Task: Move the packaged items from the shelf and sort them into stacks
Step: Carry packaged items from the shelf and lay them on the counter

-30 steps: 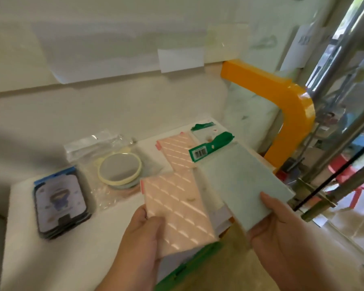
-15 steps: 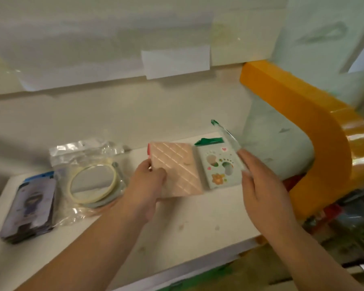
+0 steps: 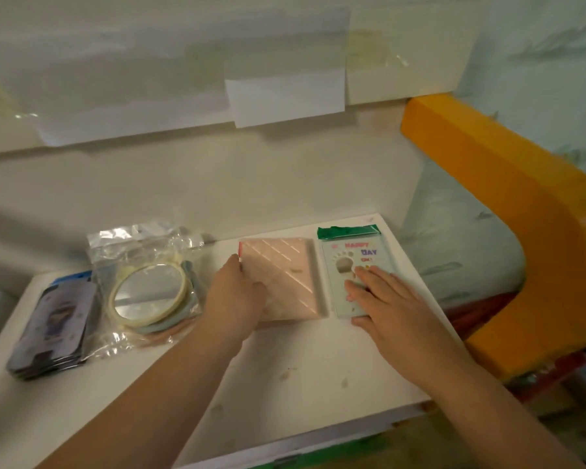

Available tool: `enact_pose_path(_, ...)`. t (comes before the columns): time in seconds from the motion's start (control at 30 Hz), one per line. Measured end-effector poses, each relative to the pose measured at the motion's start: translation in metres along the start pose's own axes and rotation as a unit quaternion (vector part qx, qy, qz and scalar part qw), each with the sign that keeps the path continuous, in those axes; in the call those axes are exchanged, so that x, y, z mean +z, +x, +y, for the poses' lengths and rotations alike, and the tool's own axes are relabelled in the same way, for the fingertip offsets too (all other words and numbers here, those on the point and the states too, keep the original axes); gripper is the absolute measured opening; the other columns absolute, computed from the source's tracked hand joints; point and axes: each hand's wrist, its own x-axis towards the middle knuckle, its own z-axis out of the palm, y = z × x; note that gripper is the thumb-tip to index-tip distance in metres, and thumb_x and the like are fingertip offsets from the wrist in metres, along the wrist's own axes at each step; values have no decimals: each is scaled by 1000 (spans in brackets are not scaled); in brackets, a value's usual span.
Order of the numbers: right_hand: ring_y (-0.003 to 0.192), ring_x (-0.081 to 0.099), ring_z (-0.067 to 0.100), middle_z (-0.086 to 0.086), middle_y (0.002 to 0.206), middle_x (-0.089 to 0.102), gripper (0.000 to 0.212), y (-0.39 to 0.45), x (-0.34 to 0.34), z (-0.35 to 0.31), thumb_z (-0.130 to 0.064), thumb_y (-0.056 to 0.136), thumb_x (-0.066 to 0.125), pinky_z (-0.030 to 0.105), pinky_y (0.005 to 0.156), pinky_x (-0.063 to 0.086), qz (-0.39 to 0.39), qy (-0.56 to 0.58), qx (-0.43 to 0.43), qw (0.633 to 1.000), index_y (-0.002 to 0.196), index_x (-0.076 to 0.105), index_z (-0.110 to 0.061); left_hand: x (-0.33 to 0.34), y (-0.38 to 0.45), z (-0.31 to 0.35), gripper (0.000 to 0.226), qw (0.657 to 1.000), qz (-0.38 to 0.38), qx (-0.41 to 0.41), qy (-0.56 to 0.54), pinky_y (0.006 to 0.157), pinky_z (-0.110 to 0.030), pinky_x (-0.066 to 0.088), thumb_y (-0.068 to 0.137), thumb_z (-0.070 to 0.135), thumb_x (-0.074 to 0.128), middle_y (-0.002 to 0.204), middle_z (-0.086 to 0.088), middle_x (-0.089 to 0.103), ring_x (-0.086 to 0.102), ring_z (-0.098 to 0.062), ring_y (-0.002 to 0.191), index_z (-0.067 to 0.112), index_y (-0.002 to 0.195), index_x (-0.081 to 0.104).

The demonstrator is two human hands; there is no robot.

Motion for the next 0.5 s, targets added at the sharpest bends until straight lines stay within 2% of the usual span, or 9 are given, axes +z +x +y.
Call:
enact_pose_path(0.03, 147, 31, 20, -1, 156, 40, 57, 1, -2, -1, -36, 94, 63, 34, 114, 8, 3, 2, 2, 1000, 147, 44, -25, 1, -2, 1, 21, 1000, 0, 15, 26, 65, -31, 48, 84, 4, 47, 91, 3, 62, 60, -22, 83, 19, 98, 50)
enact_pose_path(0.1, 148, 26, 19, -4, 158, 35, 57, 3, -5, -1, -37, 96, 60, 30, 114, 6, 6, 16, 4, 1000, 148, 42, -26, 2, -6, 2, 32, 998, -2, 35, 57, 81, -39, 54, 84, 7, 49, 105, -1, 63, 62, -27, 95, 19, 114, 50)
enact_pose_path(0.13, 149, 23, 17, -5, 160, 31, 56, 4, -5, 0, -38, 97, 57, 29, 115, 5, 4, 25, 2, 1000, 149, 39, -27, 2, -9, 3, 40, 997, -3, 37, 67, 88, -39, 52, 85, 6, 49, 114, -5, 62, 61, -30, 103, 14, 124, 49)
enact_pose_path(0.2, 149, 21, 15, -7, 160, 30, 56, 6, -6, 3, -39, 97, 56, 30, 118, 9, 4, 43, -3, 999, 149, 39, -28, 2, -15, 5, 48, 995, -5, 33, 89, 88, -32, 45, 89, 4, 48, 126, -9, 56, 55, -32, 115, 4, 137, 43)
enact_pose_path(0.3, 146, 26, 14, -8, 157, 35, 56, 11, -13, 6, -40, 94, 62, 32, 119, 19, -2, 66, -3, 998, 146, 45, -28, -1, -23, 5, 46, 993, -12, 70, 99, 80, -30, 44, 87, 1, 48, 118, 1, 55, 58, -27, 107, 9, 132, 47)
enact_pose_path(0.4, 143, 25, 9, -13, 155, 33, 63, 13, -22, 5, -48, 90, 64, 27, 117, 18, -12, 75, -3, 997, 147, 42, -30, -10, -28, 4, 45, 984, -26, 125, 121, 73, -33, 50, 80, 2, 51, 107, 6, 65, 64, -22, 99, 24, 119, 54)
enact_pose_path(0.43, 142, 26, 8, -15, 154, 34, 65, 14, -25, 2, -50, 89, 65, 24, 115, 17, -8, 86, -3, 996, 147, 42, -31, -14, -31, 4, 48, 981, -31, 144, 127, 77, -30, 50, 80, 4, 53, 113, 8, 65, 63, -21, 105, 26, 123, 54)
enact_pose_path(0.5, 134, 35, 5, -16, 147, 43, 62, 18, -33, -9, -50, 86, 69, 17, 106, 21, 15, 119, -12, 993, 141, 49, -31, -25, -39, 5, 55, 972, -22, 169, 159, 88, -14, 39, 88, 11, 57, 131, 16, 52, 50, -13, 124, 26, 140, 47)
